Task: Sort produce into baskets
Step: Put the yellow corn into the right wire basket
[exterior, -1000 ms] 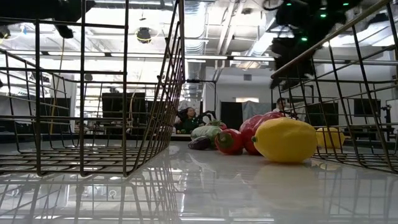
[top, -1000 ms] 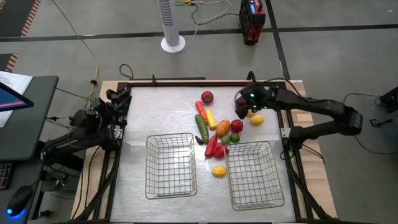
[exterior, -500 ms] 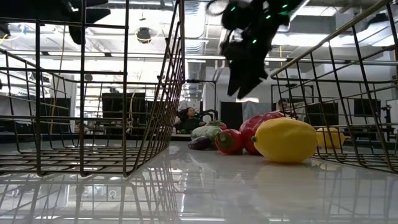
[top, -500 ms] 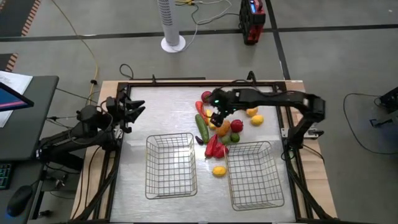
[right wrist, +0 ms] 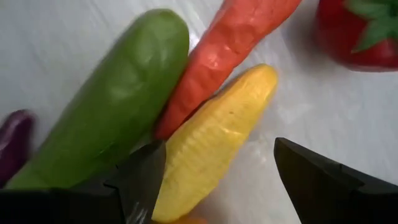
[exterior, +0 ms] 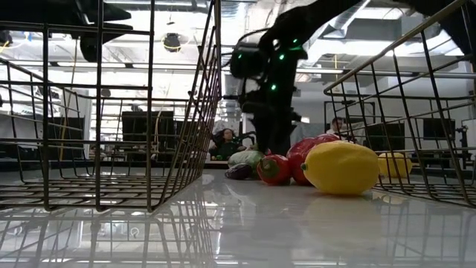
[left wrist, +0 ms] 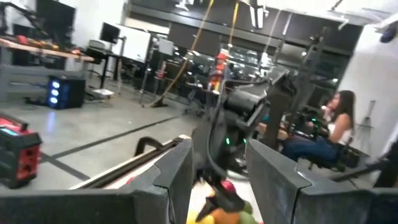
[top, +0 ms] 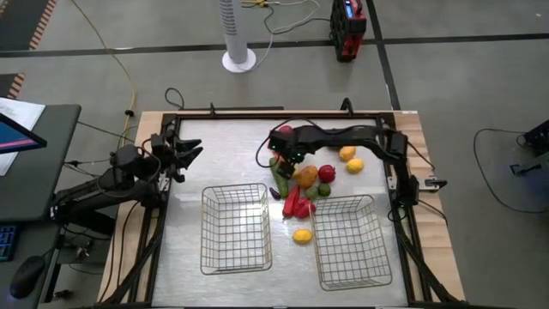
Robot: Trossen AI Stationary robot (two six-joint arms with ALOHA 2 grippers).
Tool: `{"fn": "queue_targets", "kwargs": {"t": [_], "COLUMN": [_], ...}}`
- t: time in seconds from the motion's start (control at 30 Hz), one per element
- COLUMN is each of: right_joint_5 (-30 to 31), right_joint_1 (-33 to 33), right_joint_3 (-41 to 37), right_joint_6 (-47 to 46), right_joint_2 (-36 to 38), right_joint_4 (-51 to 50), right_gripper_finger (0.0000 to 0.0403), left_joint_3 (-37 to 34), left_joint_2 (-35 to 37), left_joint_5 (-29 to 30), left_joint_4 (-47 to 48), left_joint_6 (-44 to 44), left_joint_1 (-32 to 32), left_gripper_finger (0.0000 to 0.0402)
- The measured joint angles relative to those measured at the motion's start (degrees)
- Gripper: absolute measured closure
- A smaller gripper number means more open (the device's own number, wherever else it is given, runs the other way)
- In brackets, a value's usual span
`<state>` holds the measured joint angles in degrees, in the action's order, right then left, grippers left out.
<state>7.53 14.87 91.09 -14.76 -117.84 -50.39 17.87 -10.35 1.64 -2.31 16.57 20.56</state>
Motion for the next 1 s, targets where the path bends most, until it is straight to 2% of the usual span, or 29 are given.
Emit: {"fn": "queue_targets", "kwargs": {"t": [0.27, 0.53, 0.83, 1.0], "right_joint_5": [-0.19, -0.17, -0.89, -1.49], "right_joint_1": [0.72, 2.19, 2.86, 2.78], "right_joint_3": [2.12, 2.14, 0.7, 1.52], "right_joint_6": [-0.15, 0.61, 2.67, 3.27], "right_joint_2": [-3.49, -3.39, -3.14, -3.02], "right_joint_4": [-1.69, -3.15, -2.76, -5.31], "right_gripper_finger": [0.0099, 0.0147, 0.0223, 0.0241], "left_joint_3": [0.0, 0.0, 0.0, 0.0], "left_joint_2": [0.0, 0.02, 0.0, 0.0], "left_joint_5": [0.56, 1.35, 1.45, -0.55], "left_joint_4": [-1.17, -4.44, -4.08, -2.65], "left_joint_6": [-1.38, -4.32, -3.55, -2.22], "left_joint_1": [-0.02, 0.0, 0.0, -0.02], "left_gripper_finger": [0.0269, 0.0269, 0.0269, 0.0269]}}
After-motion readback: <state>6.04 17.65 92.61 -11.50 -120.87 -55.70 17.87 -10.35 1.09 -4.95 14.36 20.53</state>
